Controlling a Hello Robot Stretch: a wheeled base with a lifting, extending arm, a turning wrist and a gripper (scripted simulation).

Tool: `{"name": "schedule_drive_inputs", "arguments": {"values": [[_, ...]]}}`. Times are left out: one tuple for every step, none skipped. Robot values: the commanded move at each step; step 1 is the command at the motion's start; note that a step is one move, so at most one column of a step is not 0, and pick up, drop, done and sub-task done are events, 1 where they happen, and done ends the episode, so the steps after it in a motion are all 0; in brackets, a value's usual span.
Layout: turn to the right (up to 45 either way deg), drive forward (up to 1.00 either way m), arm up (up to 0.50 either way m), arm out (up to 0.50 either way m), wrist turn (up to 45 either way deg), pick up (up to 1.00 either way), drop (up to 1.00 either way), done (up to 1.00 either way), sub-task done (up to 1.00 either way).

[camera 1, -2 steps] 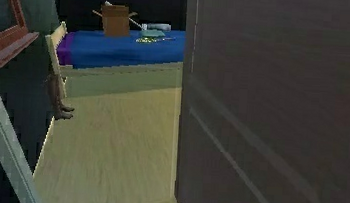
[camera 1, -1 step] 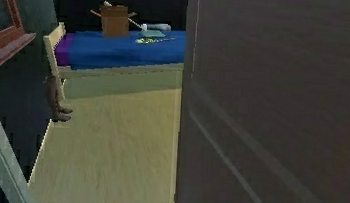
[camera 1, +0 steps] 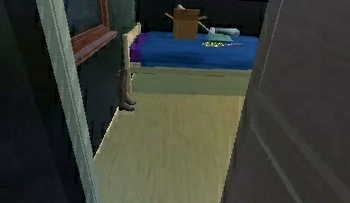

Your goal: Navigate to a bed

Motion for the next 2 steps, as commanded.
{"name": "schedule_drive_inputs", "arguments": {"values": [[0.0,0.3,0.0,0.0,0.0,0.0,0.0,0.0,0.0],[3.0,0.0,0.0,0.0,0.0,0.0,0.0,0.0,0.0]]}}
